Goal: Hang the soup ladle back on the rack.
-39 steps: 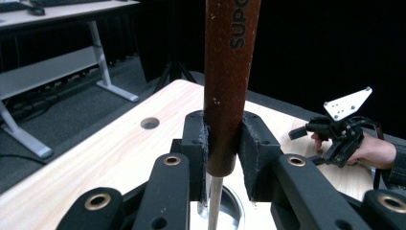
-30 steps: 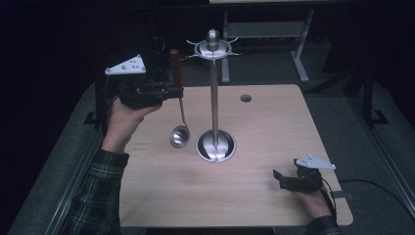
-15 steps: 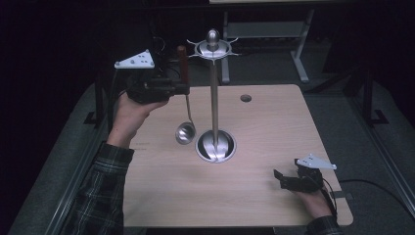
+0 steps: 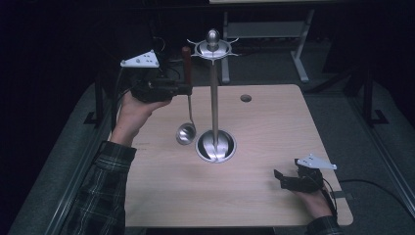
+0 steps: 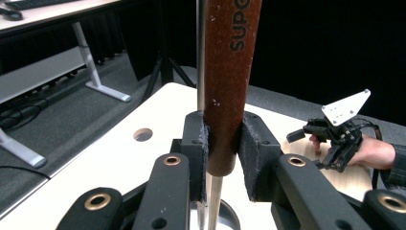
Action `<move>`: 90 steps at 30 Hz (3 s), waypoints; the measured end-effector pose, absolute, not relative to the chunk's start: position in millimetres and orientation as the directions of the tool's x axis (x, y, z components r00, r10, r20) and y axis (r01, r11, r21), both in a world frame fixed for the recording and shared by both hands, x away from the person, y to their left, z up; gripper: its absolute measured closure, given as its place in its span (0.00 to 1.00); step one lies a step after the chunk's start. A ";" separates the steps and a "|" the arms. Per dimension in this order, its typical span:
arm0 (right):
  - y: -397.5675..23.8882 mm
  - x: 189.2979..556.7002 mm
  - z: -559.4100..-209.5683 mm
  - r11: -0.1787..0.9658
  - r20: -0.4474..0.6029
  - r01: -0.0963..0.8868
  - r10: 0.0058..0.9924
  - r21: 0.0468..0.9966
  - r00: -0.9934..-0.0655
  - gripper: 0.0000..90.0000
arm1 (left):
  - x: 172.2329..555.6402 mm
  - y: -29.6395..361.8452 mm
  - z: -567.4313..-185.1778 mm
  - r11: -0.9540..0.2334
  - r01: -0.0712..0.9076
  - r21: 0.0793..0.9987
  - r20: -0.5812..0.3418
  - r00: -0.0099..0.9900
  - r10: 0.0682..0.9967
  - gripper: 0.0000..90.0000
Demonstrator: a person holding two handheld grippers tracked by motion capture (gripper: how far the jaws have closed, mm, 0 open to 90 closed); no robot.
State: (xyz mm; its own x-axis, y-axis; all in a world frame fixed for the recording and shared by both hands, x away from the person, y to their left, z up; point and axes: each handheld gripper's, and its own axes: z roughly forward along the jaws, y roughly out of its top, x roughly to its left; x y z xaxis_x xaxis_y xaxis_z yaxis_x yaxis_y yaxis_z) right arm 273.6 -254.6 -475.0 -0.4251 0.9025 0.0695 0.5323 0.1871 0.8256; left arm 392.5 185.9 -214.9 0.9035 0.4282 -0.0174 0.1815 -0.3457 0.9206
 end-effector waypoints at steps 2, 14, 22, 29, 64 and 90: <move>-254.8 273.5 -475.1 0.186 0.069 0.532 0.903 0.826 -0.424 0.10 | 392.4 182.8 -215.8 -0.348 0.183 0.919 -0.021 0.906 0.422 0.82; -256.4 272.5 -474.9 0.188 0.066 0.529 0.903 0.827 -0.424 0.10 | 395.2 169.6 -218.9 -0.361 0.181 0.915 -0.020 0.913 0.408 0.82; -255.9 272.4 -474.9 0.189 0.066 0.530 0.903 0.826 -0.425 0.10 | 394.0 169.5 -221.4 -0.345 0.181 0.921 -0.026 0.912 0.409 0.78; -256.4 271.9 -475.0 0.190 0.064 0.530 0.904 0.827 -0.424 0.10 | 391.5 172.3 -223.4 -0.377 0.187 0.907 -0.007 0.903 0.430 0.58; -253.0 271.7 -476.4 0.199 0.063 0.536 0.900 0.821 -0.431 0.10 | 336.4 230.1 -301.5 -0.413 0.310 0.857 0.010 0.790 0.613 0.20; -248.6 276.4 -475.9 0.200 0.065 0.532 0.897 0.823 -0.437 0.10 | 300.5 279.3 -381.5 -0.363 0.395 0.844 -0.004 0.681 0.732 0.17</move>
